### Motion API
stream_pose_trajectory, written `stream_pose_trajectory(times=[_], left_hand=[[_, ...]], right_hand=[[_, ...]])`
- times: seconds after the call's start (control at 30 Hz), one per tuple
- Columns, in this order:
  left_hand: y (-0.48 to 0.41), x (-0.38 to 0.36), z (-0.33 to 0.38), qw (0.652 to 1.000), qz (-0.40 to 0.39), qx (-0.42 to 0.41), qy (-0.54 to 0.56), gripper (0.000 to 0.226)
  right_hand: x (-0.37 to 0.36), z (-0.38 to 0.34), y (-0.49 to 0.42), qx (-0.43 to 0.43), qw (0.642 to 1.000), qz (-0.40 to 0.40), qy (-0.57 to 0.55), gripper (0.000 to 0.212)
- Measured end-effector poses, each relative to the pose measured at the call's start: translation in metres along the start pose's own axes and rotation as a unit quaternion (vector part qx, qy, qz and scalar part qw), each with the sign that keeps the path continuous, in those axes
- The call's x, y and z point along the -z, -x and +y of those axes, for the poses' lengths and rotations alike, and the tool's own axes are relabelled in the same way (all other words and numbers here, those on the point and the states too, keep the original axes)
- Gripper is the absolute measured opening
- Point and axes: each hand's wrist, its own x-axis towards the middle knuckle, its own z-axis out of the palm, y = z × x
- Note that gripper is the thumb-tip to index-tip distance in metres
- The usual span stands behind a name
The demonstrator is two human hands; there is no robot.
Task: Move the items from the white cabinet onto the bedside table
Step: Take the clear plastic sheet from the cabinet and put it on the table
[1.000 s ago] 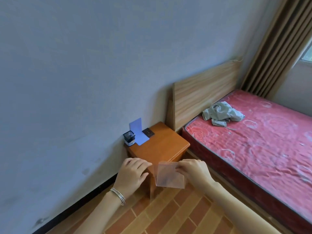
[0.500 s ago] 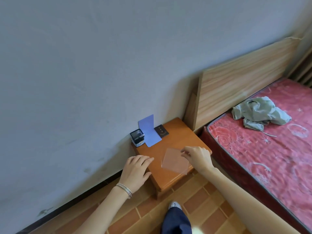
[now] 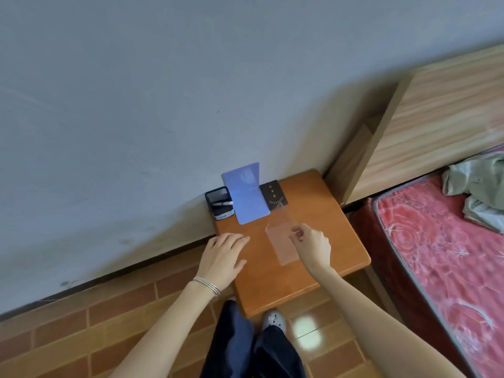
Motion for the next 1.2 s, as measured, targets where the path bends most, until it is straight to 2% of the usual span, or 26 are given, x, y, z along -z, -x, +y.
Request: stream_pose_trajectory(times=[0.17,0.33,0.4,0.43,0.5,0.57,0.63,0.7,0.77,0.83,0.97,1.07,1.2], left_hand=[[-0.012,-0.032,-0.008,1.000,-0.017,0.021,0.014,0.057],[-0.007,-0.051,-0.012,0.998,-0.028,0.045,0.022,0.056],[-0.002,-0.053,-0.013,0.998,-0.027,0.055,0.026,0.056],[-0.001,-0.054,-0.013,0.998,-0.024,0.059,0.025,0.056],[0.000,-0.054,-0.014,0.997,-0.023,0.071,0.024,0.056],[0.001,-0.055,-0.014,0.996,-0.029,0.084,0.025,0.055],[0.000,-0.055,-0.012,0.994,-0.043,0.093,0.027,0.055],[0.000,-0.058,-0.011,0.993,-0.057,0.096,0.031,0.054],[0.000,-0.059,-0.011,0.993,-0.060,0.098,0.035,0.054],[-0.002,-0.059,-0.013,0.992,-0.061,0.104,0.037,0.054],[-0.009,-0.055,-0.022,0.992,-0.040,0.114,0.039,0.055],[-0.017,-0.052,-0.030,0.992,-0.014,0.123,0.031,0.056],[-0.025,-0.054,-0.037,0.992,-0.010,0.122,0.024,0.059]], right_hand=[[-0.041,0.011,-0.015,-0.009,0.997,-0.052,-0.051,0.012],[-0.051,0.006,-0.008,0.026,0.980,-0.133,-0.147,0.037],[-0.040,0.007,-0.011,0.075,0.970,-0.157,-0.169,0.039],[-0.035,0.008,-0.018,0.124,0.972,-0.143,-0.142,0.038],[-0.024,0.009,-0.038,0.229,0.968,-0.094,-0.046,0.049],[-0.015,0.001,-0.060,0.321,0.944,-0.065,0.047,0.058],[-0.011,-0.009,-0.078,0.395,0.905,-0.082,0.132,0.055],[-0.014,-0.015,-0.092,0.430,0.873,-0.117,0.198,0.039],[-0.019,-0.018,-0.101,0.430,0.862,-0.138,0.228,0.019],[-0.021,-0.020,-0.106,0.422,0.869,-0.127,0.225,0.009],[-0.020,-0.019,-0.111,0.352,0.913,-0.083,0.188,0.005],[-0.015,-0.024,-0.119,0.256,0.962,-0.023,0.087,0.006],[-0.015,-0.043,-0.134,0.194,0.979,0.010,0.056,0.013]])
